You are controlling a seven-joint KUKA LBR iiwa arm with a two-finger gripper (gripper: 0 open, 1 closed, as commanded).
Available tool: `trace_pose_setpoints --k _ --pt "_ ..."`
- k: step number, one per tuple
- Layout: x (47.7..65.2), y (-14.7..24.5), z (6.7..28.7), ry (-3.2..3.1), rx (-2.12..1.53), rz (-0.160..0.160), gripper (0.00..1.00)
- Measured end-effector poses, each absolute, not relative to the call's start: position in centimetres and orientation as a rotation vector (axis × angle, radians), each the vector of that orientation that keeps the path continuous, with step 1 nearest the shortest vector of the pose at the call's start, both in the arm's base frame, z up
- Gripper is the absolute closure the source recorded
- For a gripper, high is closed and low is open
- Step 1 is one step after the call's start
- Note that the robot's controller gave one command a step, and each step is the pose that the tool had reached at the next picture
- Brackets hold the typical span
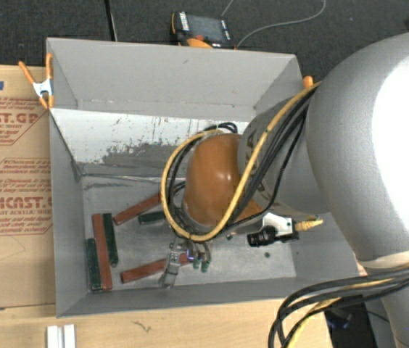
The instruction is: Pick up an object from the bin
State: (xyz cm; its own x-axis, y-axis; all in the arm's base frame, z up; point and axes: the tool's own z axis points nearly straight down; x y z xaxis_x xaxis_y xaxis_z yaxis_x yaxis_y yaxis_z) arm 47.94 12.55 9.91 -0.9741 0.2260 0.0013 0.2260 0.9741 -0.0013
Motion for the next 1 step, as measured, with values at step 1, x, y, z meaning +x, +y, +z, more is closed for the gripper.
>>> trace_pose_setpoints --k 1 --pt "48.14 13.76 6.85 -3.115 -0.419 -0.002 0.0"
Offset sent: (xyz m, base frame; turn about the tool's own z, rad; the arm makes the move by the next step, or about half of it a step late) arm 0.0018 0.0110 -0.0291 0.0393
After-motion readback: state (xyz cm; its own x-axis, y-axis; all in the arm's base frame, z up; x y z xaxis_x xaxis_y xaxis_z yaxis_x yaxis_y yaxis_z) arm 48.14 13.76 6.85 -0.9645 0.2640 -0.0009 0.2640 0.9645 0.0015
